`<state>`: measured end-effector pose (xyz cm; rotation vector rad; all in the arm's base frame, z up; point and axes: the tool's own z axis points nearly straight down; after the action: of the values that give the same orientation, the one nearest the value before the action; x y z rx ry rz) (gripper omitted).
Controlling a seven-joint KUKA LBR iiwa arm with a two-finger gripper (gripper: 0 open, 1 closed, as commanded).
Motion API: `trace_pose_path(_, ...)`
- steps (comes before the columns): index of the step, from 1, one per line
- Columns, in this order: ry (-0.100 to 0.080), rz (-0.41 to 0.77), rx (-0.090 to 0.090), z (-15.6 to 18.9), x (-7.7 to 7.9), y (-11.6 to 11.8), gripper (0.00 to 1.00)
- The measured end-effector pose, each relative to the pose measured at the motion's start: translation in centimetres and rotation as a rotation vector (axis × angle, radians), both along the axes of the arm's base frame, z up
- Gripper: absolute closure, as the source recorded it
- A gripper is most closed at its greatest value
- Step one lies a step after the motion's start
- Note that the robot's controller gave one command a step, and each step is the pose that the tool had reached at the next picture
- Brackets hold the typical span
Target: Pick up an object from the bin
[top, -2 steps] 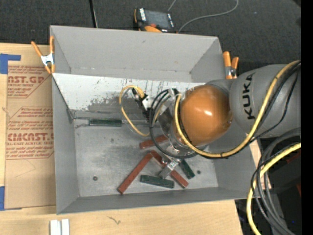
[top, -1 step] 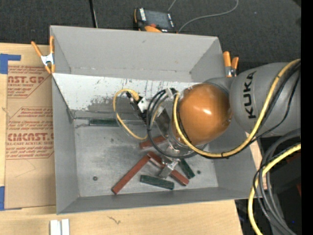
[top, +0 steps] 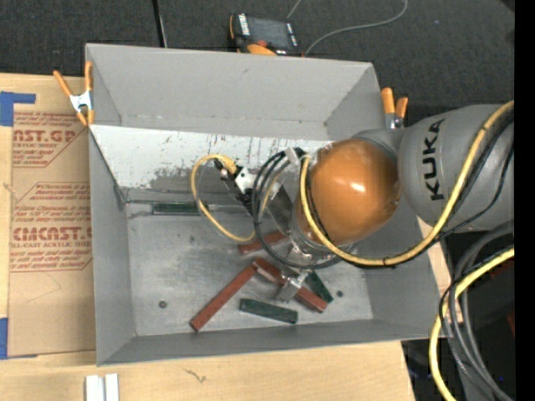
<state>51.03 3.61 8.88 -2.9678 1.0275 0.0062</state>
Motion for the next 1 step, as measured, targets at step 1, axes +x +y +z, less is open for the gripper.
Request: trace_pose_path(1, -0.008, -0.032, 0.0, 14.25, -1.24, -0.17, 1.0)
